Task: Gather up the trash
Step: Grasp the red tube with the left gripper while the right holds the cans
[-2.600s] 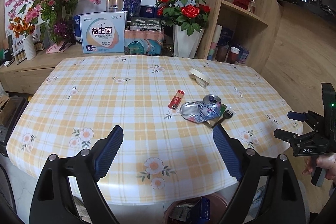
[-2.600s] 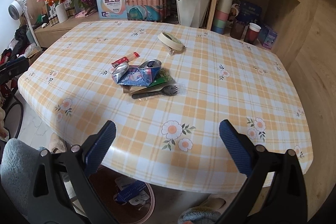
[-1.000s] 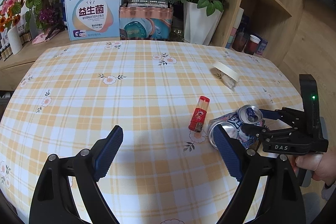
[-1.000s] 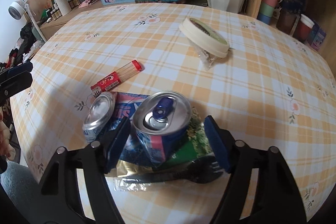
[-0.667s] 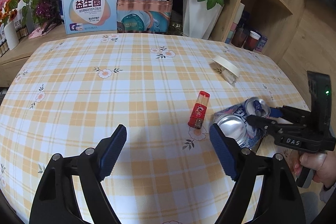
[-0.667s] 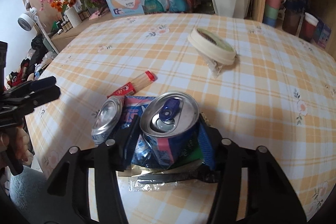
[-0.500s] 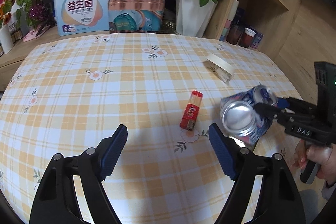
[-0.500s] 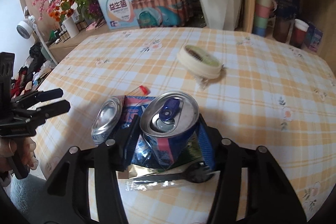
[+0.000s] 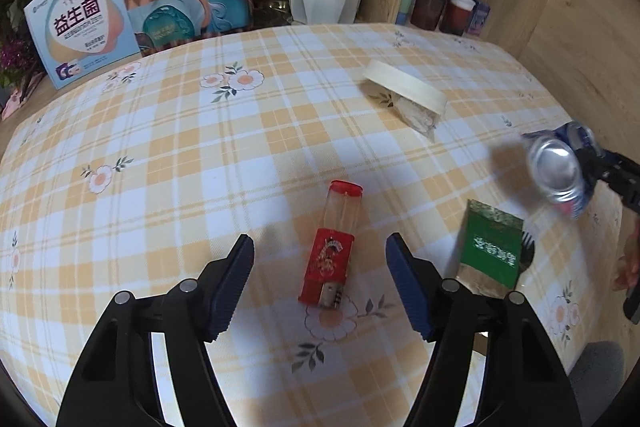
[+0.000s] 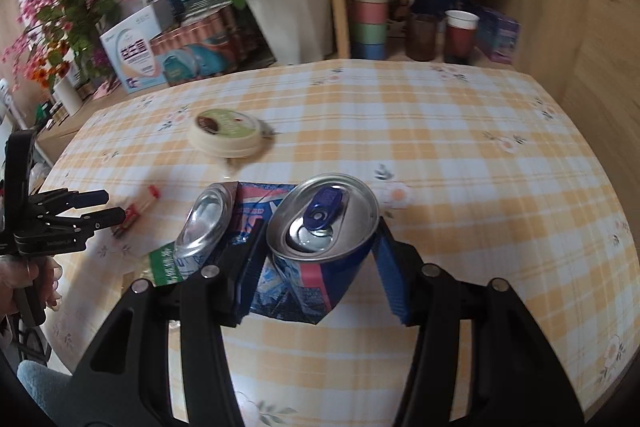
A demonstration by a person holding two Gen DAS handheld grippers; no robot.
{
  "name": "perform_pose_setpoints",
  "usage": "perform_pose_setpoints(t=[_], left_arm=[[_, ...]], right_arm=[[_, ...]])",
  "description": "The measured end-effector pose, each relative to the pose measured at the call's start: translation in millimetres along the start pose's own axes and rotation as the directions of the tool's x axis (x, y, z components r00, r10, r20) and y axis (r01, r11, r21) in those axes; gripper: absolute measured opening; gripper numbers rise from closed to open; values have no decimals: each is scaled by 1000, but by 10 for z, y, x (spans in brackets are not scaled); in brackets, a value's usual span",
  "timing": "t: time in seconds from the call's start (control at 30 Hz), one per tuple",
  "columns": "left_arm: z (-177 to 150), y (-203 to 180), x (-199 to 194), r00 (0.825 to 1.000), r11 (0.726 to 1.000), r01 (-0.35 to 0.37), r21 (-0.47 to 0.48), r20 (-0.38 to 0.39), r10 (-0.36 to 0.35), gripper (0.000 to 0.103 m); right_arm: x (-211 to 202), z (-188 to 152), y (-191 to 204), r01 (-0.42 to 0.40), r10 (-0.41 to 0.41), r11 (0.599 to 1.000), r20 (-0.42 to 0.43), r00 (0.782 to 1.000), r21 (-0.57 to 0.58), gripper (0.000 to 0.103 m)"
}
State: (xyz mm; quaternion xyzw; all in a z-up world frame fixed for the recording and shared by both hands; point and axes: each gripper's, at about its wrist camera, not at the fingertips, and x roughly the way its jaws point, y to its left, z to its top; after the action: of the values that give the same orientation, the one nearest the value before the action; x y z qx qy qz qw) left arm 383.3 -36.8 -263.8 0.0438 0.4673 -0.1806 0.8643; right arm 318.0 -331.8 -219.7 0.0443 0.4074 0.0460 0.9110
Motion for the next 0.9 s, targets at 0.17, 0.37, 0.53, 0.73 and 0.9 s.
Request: perform_pose_setpoints(t=[0.17, 0.37, 0.53, 0.73, 0.9], left_arm=[[29, 16, 193, 998, 1000, -15, -1, -60, 15, 57], [-7, -5, 153, 997, 998, -51, 22, -54, 52, 22], [-131, 46, -22, 999, 999, -28, -25, -46, 26, 22], [-278, 78, -406, 1000, 997, -16, -70, -1, 16, 22], [-438, 66, -812, 999, 994, -16, -110, 50, 22, 22]], right_arm=[[-63, -73, -222, 19, -19, 999, 3, 1000, 42, 54], [-114, -168, -252, 8, -8, 998, 3, 1000, 63, 54], [-194, -218, -185, -7, 6, 998, 8, 1000, 67, 54], [-318, -288, -76, -16, 16, 999, 12, 1000, 51, 54], [-432, -339, 16, -27, 26, 999, 14, 1000, 42, 54]])
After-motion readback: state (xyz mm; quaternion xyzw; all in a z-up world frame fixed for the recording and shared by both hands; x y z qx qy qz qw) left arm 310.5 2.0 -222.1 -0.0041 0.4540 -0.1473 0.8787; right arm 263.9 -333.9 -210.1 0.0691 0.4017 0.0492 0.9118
